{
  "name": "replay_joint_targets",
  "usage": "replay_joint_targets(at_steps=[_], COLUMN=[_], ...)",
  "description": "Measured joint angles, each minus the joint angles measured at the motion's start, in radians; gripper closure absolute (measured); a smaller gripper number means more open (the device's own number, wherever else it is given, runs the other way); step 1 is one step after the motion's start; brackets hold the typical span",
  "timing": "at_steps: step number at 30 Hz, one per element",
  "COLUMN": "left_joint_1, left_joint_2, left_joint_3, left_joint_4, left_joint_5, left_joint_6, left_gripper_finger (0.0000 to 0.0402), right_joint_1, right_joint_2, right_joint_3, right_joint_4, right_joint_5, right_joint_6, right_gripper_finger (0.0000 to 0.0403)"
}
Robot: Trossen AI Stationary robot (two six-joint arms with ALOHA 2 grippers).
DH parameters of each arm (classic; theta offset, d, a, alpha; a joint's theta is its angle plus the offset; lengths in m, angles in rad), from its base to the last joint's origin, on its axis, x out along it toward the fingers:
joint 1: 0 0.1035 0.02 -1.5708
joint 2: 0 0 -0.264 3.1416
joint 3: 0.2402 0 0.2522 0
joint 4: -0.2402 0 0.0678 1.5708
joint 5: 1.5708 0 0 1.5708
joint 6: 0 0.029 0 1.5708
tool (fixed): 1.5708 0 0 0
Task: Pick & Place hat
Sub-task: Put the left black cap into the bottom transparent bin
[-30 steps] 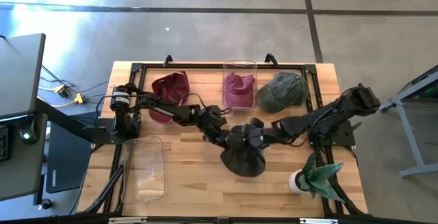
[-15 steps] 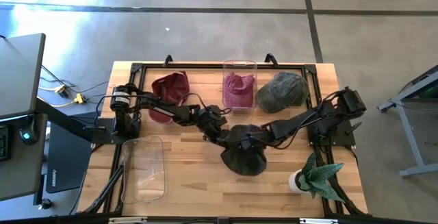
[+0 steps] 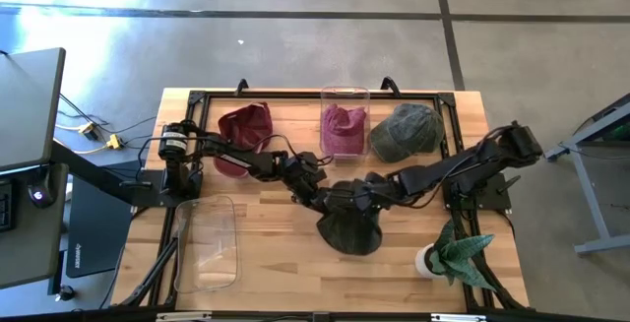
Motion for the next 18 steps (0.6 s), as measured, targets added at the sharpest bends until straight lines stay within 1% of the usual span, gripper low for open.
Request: replay_joint_targets(at_steps=[2,6,8,10,12,15,18], left_joint_1=[0.0,0.001,0.001,0.001,0.001,0.001,0.001], left_joint_2=[0.0,0.0,0.0,0.0,0.0,0.0,0.0], left_joint_3=[0.0,0.0,0.0,0.0,0.0,0.0,0.001], left_joint_4=[-0.002,-0.005,-0.006,-0.013,-0.02,-0.016,-0.01], left_joint_5=[-0.007,-0.013,-0.018,-0.019,-0.02,-0.025,-0.032], left_joint_6=[0.003,0.004,0.008,0.011,0.015,0.02,0.023], left_gripper_finger=[0.0401,0.0401,0.0401,0.0401,0.0401,0.0401,0.0401], right_joint_1=[0.0,0.001,0.006,0.013,0.018,0.028,0.038], right_joint_2=[-0.018,-0.008,0.017,0.052,0.09,0.136,0.148], right_joint_3=[0.0,0.0,0.0,0.0,0.0,0.0,0.0], right_joint_4=[0.024,0.154,0.201,0.199,0.181,0.139,0.068], right_joint_5=[-0.066,-0.254,-0.278,-0.249,-0.187,-0.075,0.053], right_joint_6=[0.007,0.001,0.0,-0.004,0.002,0.045,0.122], right_gripper_finger=[0.0403,0.0403,0.0403,0.0403,0.0403,0.0403,0.0403])
